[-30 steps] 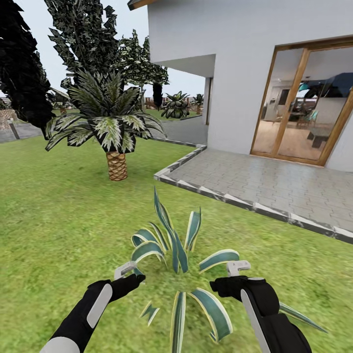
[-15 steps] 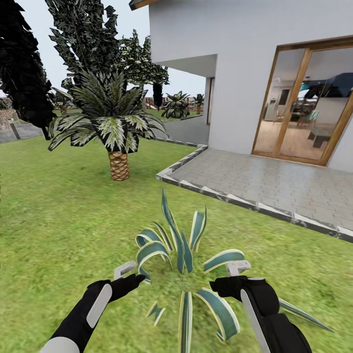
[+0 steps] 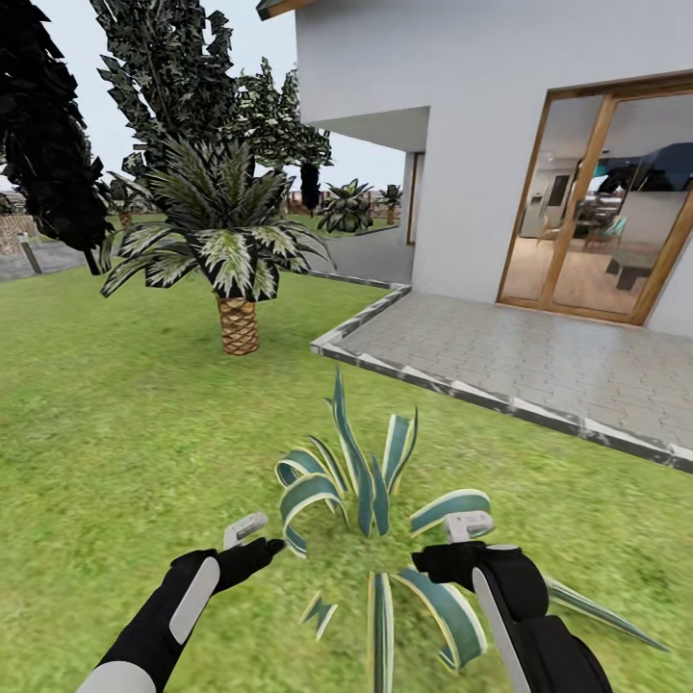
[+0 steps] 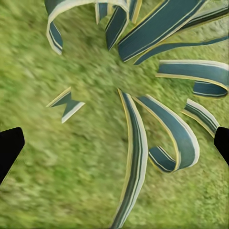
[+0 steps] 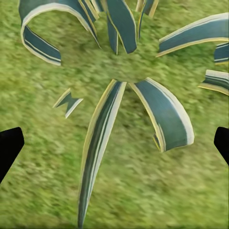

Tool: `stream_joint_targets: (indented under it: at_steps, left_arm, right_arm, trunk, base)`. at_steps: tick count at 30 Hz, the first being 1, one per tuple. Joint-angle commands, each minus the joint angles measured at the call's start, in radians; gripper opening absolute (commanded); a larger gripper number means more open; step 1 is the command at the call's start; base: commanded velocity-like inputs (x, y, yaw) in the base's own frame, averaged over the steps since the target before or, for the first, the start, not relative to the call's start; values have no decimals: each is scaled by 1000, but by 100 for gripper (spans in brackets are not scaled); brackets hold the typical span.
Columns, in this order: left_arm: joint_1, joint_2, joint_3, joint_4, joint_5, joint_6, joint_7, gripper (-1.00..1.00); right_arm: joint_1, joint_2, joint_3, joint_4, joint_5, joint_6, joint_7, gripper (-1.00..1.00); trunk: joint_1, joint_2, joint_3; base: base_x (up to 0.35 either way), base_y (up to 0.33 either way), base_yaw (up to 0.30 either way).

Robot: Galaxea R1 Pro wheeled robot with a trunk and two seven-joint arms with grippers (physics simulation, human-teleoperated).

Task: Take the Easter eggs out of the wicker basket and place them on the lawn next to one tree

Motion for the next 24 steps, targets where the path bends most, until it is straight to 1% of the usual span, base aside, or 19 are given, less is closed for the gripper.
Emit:
stream_joint_targets:
  at_steps: [1,24]
  left_arm:
    - [0,1,-1,-1,5,4,1,100]
    - [0,1,-2,-1,4,4,1,100]
  right_arm:
    - [-1,0,0,-1,-1,5,0,100]
    - [-1,-1,0,-1,-1,5,0,100]
  trunk:
    - [0,-1,-1]
    - [0,-1,-1]
  base:
    - [0,251,0]
    - [0,274,0]
